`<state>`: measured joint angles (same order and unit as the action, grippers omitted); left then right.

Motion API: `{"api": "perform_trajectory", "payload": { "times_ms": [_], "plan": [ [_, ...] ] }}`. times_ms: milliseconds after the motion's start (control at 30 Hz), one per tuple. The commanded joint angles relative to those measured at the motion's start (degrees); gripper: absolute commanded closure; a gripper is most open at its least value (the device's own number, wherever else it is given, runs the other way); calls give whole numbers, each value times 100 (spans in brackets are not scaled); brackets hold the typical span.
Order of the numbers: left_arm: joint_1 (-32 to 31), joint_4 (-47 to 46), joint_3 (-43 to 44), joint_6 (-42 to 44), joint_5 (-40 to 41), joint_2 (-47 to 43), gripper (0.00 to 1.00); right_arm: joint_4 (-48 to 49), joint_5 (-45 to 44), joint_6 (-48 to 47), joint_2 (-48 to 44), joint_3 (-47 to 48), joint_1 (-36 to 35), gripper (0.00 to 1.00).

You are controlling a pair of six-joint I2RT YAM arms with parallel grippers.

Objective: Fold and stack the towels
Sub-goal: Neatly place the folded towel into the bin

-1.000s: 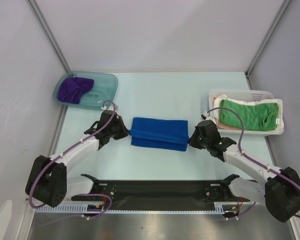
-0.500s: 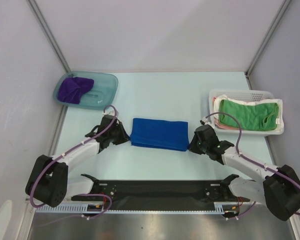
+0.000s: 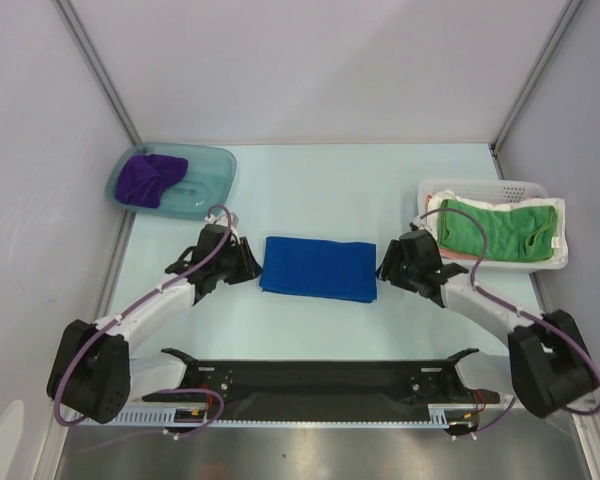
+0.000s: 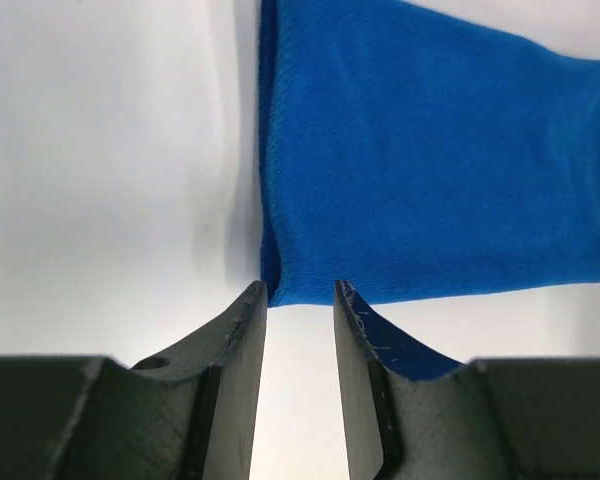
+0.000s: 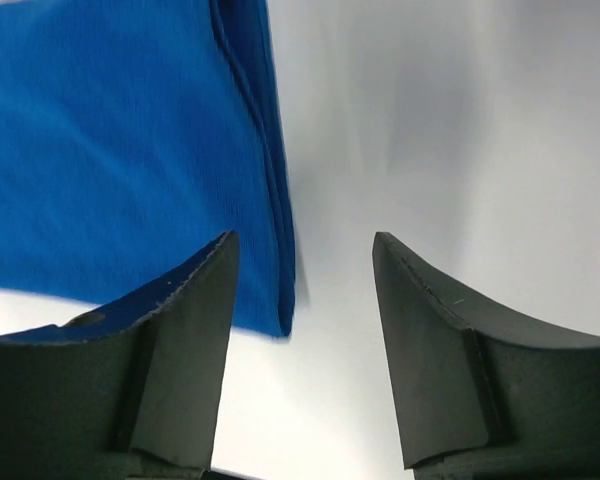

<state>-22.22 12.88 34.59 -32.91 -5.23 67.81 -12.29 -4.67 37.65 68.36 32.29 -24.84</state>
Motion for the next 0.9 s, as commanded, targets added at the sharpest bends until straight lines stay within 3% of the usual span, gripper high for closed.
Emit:
{"api": "perform_trajectory", "payload": {
  "times_ms": [0,233,500,700,867],
  "plan": [
    [24,-5,303,319,-214,-154,62,665,203,-407,851,461,76,41],
    [24,-76,233,364,-601,-268,64,992,151,-522,1802,813,-143,41],
    [16,-128,153,329,-812,-374,65,449,-648,-417,2550,1147,-688,46],
    [24,-84,118,329,-1023,-514,67,-369,-1580,-346,2788,1420,-1023,61],
    [24,152,302,512,-1190,-576,70,-1114,-2255,-460,3025,2156,-1216,97]
  ]
}}
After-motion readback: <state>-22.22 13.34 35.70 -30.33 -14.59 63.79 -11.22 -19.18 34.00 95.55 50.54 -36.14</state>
